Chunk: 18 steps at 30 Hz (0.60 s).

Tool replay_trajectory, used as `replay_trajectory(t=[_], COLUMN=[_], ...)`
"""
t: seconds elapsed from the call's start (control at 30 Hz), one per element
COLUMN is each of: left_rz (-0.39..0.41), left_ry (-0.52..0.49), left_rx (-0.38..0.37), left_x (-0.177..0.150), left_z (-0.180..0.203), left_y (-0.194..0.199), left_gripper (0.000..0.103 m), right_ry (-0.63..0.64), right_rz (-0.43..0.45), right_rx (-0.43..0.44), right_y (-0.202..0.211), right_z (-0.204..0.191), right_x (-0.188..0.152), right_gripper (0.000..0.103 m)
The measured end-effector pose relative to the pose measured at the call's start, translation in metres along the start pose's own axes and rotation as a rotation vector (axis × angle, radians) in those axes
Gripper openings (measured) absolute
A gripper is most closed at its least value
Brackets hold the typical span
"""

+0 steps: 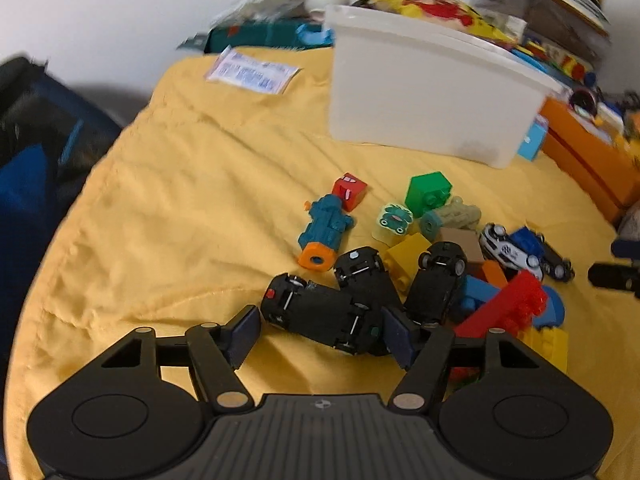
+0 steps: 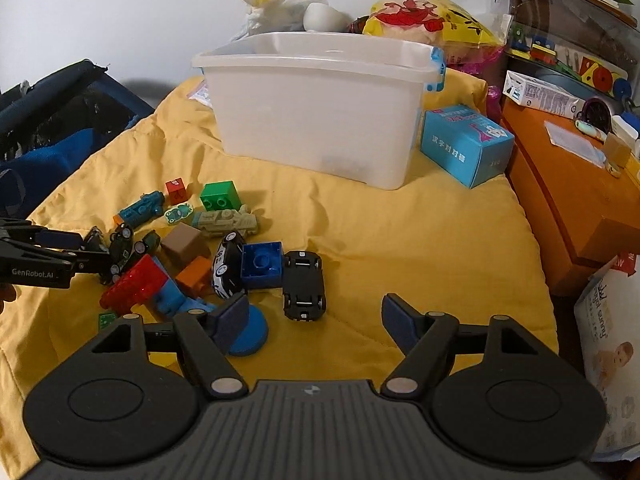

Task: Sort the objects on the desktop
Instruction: 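Move both open tools back down toward the toy pile, then grasp a black toy car with left tool while right tool grasps another black car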

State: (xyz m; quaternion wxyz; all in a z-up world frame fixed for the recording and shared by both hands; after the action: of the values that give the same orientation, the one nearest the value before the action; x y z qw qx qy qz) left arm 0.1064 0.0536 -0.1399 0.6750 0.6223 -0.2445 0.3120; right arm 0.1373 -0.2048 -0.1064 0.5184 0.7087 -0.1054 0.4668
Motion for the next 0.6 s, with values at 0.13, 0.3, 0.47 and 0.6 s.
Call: replay_trajectory(t=[0.13,0.3,0.47,0.6], left_rz=[0.001,-0.022,-0.035,0.004], left_ry=[0.035,0.075,0.035,-0.126], left_rx=[0.031,0.020,0.027,0.059], left_x=[0.003,0.003,0.005,0.004], left_z=[-0.005,-0.009,-0.003,0.003], left_y=[0.006,0.006,-0.003,0.006], left_gripper=[0.069,0.069,0.067,0.066], right_ry=[0.005,0.014,0.018,0.015], right_rz=[0.006,0.012,0.006,0.003], right_rx=[0.000,0.017,0.020,0.013], right_y=[-0.003,-0.003,-0.003,-0.004], right_z=[-0.003,-0.009,-0.010,-0.008], right_x=[0.002,0.003,0.004,0.003], right_gripper=[0.076,0.076,0.076,0.076])
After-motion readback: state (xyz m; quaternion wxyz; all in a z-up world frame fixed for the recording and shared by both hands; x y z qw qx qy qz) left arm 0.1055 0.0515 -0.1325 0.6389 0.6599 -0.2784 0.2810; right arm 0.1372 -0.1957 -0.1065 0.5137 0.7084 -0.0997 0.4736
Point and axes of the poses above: each gripper's, at about its wrist camera, not at the fingertips, and y roughly against the way its jaws point, z to its right, x to its top, the point moved 6 cm from there along -y, roughly the way its jaws point, and after that the axes turned 6 degrees about z, right-handed, at the moved point
